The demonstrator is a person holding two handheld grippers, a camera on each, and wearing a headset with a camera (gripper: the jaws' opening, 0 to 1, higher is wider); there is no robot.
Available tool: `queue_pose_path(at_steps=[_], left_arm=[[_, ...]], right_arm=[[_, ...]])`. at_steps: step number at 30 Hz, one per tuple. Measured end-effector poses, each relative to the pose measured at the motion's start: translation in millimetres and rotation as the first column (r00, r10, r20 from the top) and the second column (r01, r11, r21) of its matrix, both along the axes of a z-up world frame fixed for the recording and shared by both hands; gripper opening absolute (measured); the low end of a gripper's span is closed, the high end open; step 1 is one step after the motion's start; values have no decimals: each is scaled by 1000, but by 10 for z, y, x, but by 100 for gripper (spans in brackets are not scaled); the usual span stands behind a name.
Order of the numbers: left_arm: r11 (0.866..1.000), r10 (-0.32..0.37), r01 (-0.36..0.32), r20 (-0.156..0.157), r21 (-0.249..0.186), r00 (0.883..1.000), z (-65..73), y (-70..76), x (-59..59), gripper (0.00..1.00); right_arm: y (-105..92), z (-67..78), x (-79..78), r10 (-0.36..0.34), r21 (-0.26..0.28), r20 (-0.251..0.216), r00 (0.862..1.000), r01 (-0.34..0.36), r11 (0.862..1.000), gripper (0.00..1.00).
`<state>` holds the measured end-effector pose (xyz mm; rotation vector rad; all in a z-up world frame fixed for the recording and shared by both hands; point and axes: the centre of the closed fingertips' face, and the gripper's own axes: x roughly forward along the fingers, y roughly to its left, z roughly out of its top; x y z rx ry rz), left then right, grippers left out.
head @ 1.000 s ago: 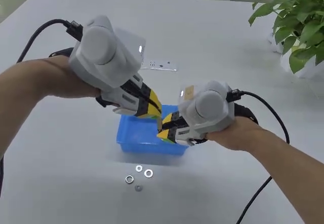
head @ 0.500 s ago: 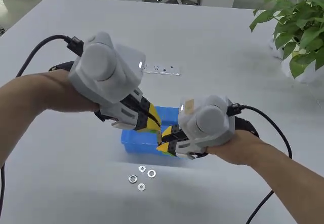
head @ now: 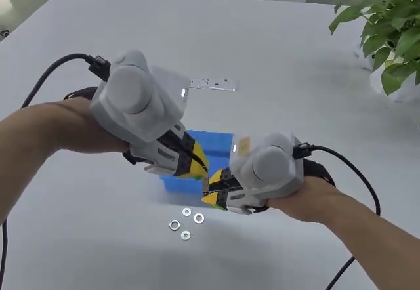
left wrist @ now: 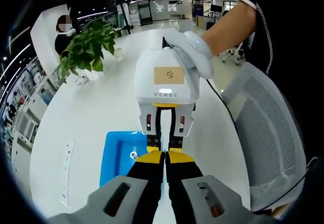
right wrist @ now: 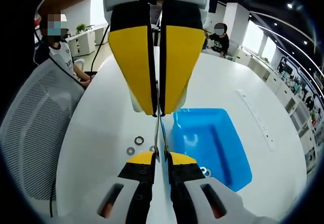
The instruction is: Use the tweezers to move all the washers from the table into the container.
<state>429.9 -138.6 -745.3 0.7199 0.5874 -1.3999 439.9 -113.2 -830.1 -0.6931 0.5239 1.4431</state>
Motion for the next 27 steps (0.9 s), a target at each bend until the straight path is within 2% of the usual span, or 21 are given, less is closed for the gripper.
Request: queue_pose_path(at_steps=[27], left_arm=[[1000,22,-21,-64,7,998,-298,88,-142,5]], right_arm=[[76,-299,-207,20,-7,-57,998,-20,1000,12]])
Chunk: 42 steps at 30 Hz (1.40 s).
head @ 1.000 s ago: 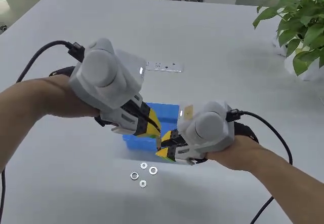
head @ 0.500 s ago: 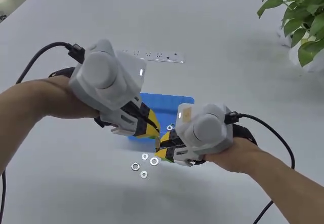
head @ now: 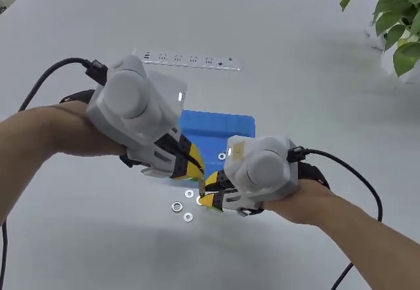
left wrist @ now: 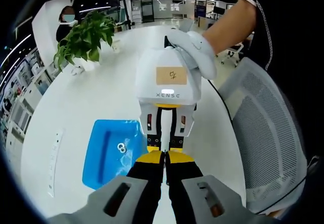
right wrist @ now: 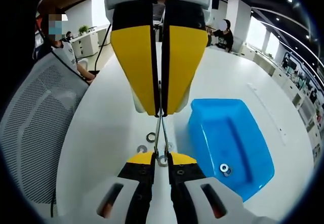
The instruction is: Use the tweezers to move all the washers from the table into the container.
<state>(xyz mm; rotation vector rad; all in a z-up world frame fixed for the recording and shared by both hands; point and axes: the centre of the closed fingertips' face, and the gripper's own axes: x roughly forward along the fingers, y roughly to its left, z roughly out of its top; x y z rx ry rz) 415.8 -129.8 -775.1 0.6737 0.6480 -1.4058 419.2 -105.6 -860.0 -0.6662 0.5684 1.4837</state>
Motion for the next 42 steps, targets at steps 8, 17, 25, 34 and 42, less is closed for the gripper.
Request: queue_pose_path(at_steps=[8,17,25,34,42], left_arm=[[1000,14,-14,-11,-1,1000,-50,37,9,5],[1000,25,-25,-22,-4,999,-95,51,-7,5],[1000,26,-26,-19,-6,999,-87,41,14,5],[999,32,-32,-27,-10,999,-86,34,18,5],[999,34,-34,-29,-8,999,-90,44,13,5]], right_arm=[[26,-51,-2,4,-3,-14,1000,-4,1000,12],[23,-102,-20,8,-9,-24,1000,-8,1000,12],[14,-105,-7,3,-10,-27,1000,-3,1000,12],[15,-106,-12,0,-20,-35,999,-1,1000,10],[17,-107,-17,-5,-22,-41,999,4,1000,10]])
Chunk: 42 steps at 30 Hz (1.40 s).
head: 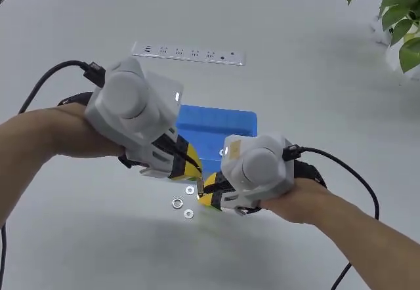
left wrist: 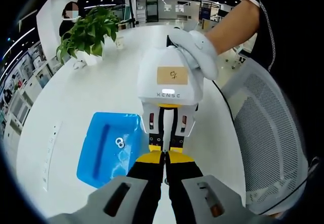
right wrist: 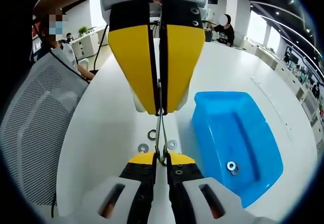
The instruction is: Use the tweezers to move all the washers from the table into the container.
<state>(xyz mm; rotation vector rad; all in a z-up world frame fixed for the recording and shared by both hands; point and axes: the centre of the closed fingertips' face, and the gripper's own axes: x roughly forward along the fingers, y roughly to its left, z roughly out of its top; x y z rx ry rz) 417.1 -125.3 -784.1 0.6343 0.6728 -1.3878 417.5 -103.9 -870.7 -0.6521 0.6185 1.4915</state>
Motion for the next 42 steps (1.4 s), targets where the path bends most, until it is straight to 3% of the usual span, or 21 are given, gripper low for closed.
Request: queue_pose_path(at_steps=[22,42], left_arm=[[1000,-3,3,-3,-4,1000,41,-31,-35,5],[1000,11,-11,33,-16,999,351,-3,-39,5]], right_arm=[[-30,41,-33,9,-17,12,1000,-9,1000,9],[2,348,-24,22,-9,47,999,-21,1000,9]])
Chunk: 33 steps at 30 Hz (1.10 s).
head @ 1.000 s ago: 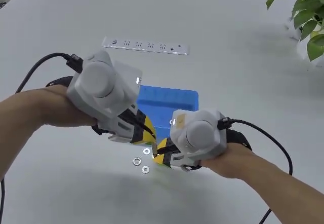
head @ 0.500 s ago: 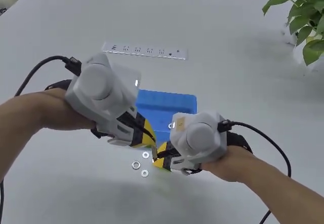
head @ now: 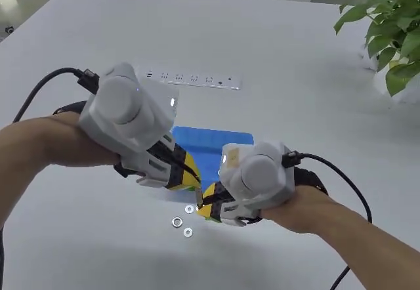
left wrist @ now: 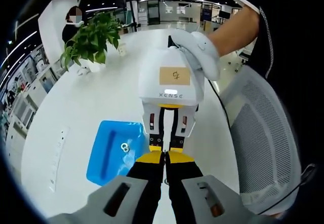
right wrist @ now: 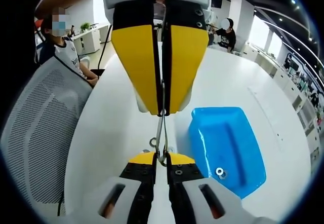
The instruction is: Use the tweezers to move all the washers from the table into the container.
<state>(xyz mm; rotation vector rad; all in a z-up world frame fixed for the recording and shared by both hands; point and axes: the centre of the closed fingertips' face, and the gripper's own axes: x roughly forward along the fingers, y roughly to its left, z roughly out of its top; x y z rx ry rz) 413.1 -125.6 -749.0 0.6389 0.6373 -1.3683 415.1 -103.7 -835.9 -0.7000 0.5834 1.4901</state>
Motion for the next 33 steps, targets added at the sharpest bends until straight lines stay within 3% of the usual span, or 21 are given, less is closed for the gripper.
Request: queue_pose_path(at_steps=[15,33], left_arm=[[1000,-12,12,54,-6,998,299,-24,79,5],[1000,-14,15,94,-7,995,476,-28,309,5]], right_arm=[[-21,304,122,-21,8,47,999,20,1000,9],[-25,492,404,-32,21,80,996,30,999,9]])
